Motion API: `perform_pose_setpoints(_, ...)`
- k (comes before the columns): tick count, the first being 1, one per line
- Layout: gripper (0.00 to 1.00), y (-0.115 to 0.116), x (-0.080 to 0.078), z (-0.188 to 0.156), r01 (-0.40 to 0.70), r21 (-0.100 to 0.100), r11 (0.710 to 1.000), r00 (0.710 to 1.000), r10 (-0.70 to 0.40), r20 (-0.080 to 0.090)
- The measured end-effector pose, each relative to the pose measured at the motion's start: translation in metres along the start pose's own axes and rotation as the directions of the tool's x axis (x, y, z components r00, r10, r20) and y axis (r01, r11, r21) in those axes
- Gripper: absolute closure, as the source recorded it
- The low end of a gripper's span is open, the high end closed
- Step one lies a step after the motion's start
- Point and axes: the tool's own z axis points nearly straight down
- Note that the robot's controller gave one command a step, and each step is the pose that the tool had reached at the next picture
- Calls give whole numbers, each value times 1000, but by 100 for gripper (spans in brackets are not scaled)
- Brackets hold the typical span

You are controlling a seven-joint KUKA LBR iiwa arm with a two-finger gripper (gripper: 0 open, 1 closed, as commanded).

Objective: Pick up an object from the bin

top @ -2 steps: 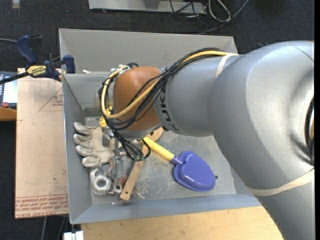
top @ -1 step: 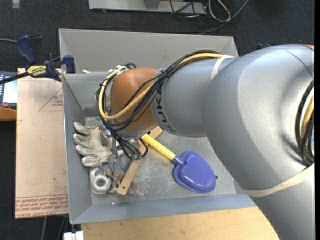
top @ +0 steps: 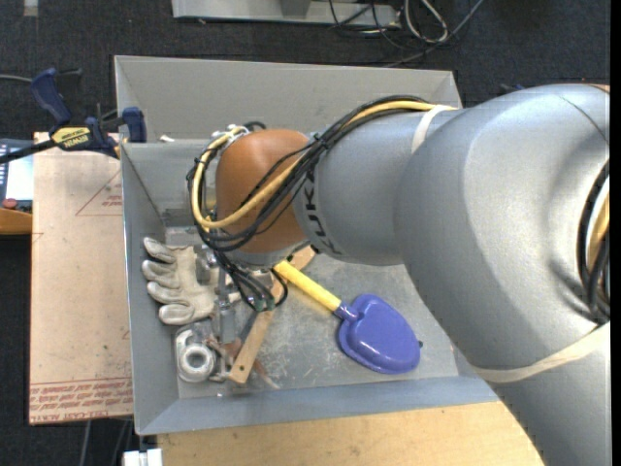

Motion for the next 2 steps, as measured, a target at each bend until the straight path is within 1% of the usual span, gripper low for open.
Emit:
perform_pose_setpoints(1, 0, 0, -2, 0, 11, 0, 1000, 1000, -11, 11)
perform_pose_setpoints(2, 100, 0, -6, -7, -2, -3, 1000, 1000, 2, 16)
